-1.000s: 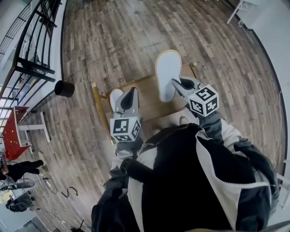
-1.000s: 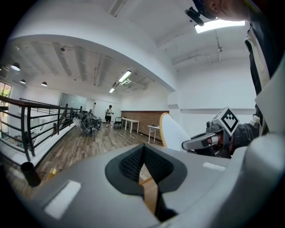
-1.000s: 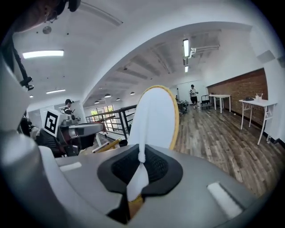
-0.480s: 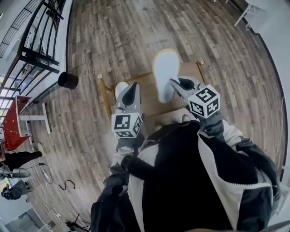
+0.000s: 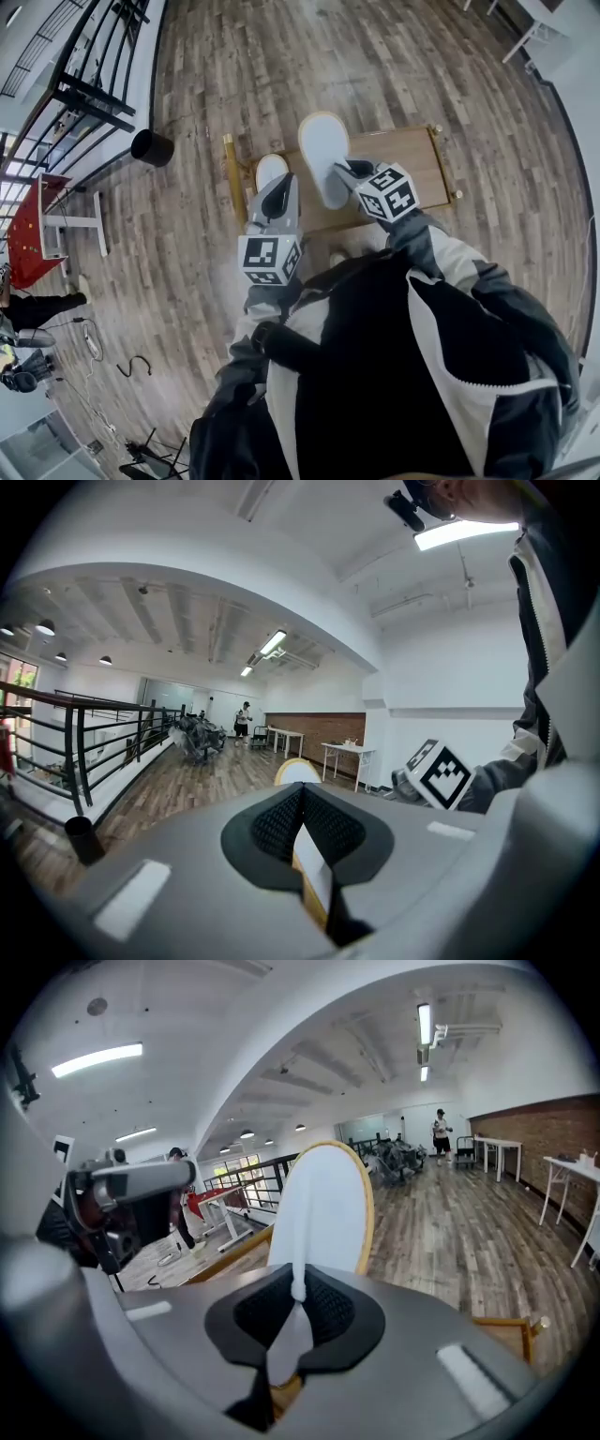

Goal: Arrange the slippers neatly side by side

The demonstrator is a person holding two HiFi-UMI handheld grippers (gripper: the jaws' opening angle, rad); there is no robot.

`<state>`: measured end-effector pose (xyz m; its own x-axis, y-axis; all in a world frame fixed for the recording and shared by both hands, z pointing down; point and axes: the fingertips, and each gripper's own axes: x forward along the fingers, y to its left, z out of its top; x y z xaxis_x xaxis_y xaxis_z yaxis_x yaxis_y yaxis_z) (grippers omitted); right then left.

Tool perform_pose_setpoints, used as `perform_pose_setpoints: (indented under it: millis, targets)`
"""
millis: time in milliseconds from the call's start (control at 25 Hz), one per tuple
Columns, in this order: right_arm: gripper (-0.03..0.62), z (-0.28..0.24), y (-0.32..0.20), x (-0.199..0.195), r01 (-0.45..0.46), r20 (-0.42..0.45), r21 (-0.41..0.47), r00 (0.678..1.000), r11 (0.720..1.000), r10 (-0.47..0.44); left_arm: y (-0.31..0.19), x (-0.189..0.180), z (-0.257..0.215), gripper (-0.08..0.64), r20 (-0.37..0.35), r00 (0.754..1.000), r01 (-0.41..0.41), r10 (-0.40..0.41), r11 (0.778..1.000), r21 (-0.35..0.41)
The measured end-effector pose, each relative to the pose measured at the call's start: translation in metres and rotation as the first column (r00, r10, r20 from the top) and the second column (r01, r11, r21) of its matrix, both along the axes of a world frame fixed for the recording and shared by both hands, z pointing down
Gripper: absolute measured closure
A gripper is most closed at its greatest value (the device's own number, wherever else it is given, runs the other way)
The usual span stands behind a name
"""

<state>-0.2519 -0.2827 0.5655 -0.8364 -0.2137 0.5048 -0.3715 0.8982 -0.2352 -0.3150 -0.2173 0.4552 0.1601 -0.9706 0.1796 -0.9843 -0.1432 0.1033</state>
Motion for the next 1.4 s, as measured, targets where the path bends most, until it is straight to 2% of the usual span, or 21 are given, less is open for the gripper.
perform_pose_setpoints:
  millis: [240, 480, 680, 880, 1160, 1320, 1400]
  targets:
    - [0.565, 0.082, 0.004, -0.041, 0.026, -0.144, -0.079, 0.989, 0.997, -0.038, 0.026, -0.018, 0.006, 0.548, 0.004, 1.000, 0.028, -0.028, 0.999, -0.022]
    - [0.565, 0.143, 0.002, -0.062, -0.030, -0.249, -0.198, 0.968, 0.980, -0.021, 0.051, -0.038, 0.014, 0.548, 0.008, 0.997, 0.083, -0.083, 0.995, -0.053]
    - [0.565, 0.181, 0.002, -0.072, -0.058, -0.332, -0.238, 0.943, 0.970, -0.025, 0.075, -0.057, 0.025, 0.548, 0.008, 0.990, 0.142, -0.142, 0.986, -0.081]
    - [0.565, 0.211, -0.005, -0.072, -0.080, -0.415, -0.245, 0.909, 0.966, -0.030, 0.089, -0.067, 0.028, 0.548, 0.024, 0.984, 0.176, -0.175, 0.981, -0.076]
    - [0.555, 0.225, 0.001, -0.080, -0.075, -0.462, -0.247, 0.885, 0.966, -0.050, 0.100, -0.072, 0.034, 0.548, 0.020, 0.982, 0.191, -0.190, 0.978, -0.089]
    - [0.457, 0.226, 0.011, -0.090, -0.044, -0.440, -0.300, 0.893, 0.953, -0.097, 0.100, -0.073, 0.036, 0.548, 0.023, 0.983, 0.185, -0.184, 0.979, -0.091]
    - [0.445, 0.224, 0.016, -0.097, -0.023, -0.413, -0.320, 0.903, 0.947, -0.118, 0.100, -0.073, 0.036, 0.548, 0.025, 0.983, 0.184, -0.182, 0.979, -0.093]
